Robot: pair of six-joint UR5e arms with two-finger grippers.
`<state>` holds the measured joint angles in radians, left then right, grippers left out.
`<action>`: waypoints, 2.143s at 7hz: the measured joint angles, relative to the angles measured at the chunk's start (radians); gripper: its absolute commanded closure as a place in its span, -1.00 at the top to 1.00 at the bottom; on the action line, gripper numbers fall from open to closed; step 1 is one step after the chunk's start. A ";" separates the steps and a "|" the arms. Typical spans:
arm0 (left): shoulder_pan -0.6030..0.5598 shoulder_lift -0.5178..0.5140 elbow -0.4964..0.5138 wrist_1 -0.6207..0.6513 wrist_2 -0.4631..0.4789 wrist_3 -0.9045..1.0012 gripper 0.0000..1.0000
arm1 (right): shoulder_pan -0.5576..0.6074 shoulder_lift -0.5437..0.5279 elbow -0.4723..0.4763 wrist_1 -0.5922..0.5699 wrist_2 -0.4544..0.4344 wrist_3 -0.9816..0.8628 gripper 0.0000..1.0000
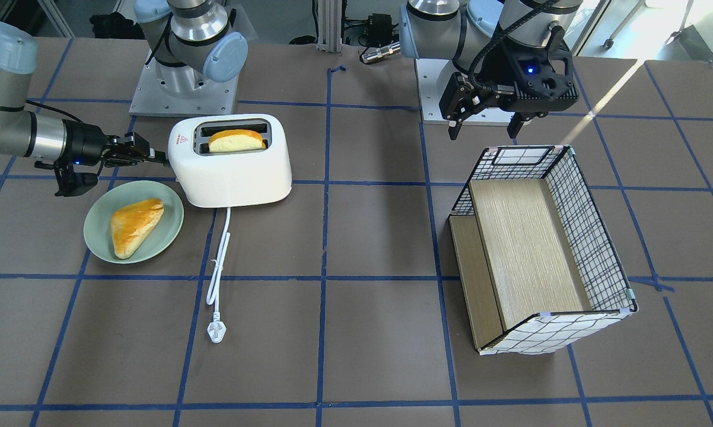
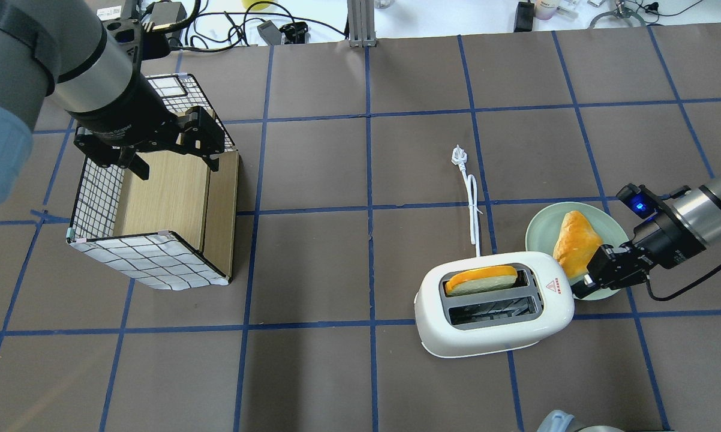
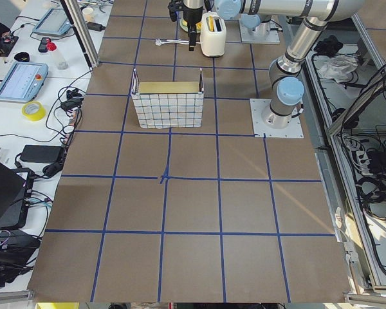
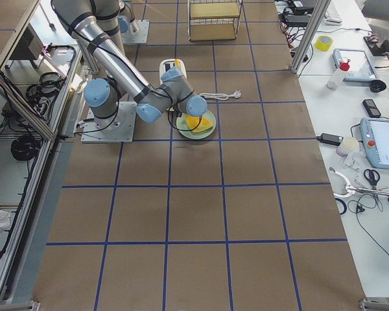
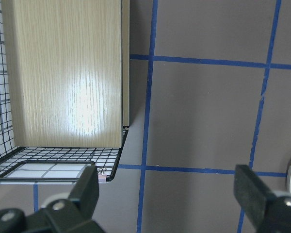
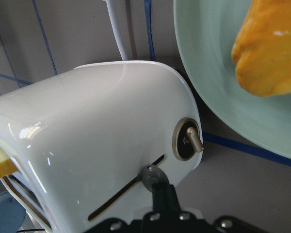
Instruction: Press toaster with right arm
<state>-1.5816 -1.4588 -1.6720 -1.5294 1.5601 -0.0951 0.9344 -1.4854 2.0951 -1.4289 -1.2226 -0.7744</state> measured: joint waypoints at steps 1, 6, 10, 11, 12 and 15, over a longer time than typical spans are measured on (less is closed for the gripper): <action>0.000 0.000 0.000 0.000 0.000 0.000 1.00 | 0.001 -0.008 -0.016 0.015 -0.003 0.028 0.68; 0.000 0.000 0.001 0.000 0.000 0.000 1.00 | 0.013 -0.068 -0.282 0.150 -0.058 0.251 1.00; 0.000 0.000 0.001 0.000 0.000 0.000 1.00 | 0.159 -0.115 -0.480 0.141 -0.173 0.494 1.00; 0.000 0.000 0.001 0.000 0.000 0.000 1.00 | 0.242 -0.118 -0.503 0.103 -0.200 0.548 1.00; 0.000 0.000 0.001 0.000 0.000 0.000 1.00 | 0.319 -0.119 -0.513 0.055 -0.219 0.602 1.00; 0.000 0.000 0.000 0.000 -0.001 0.000 1.00 | 0.496 -0.119 -0.518 -0.027 -0.297 0.770 1.00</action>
<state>-1.5816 -1.4588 -1.6718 -1.5294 1.5586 -0.0951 1.4302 -1.6042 1.5769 -1.4557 -1.5193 -0.0044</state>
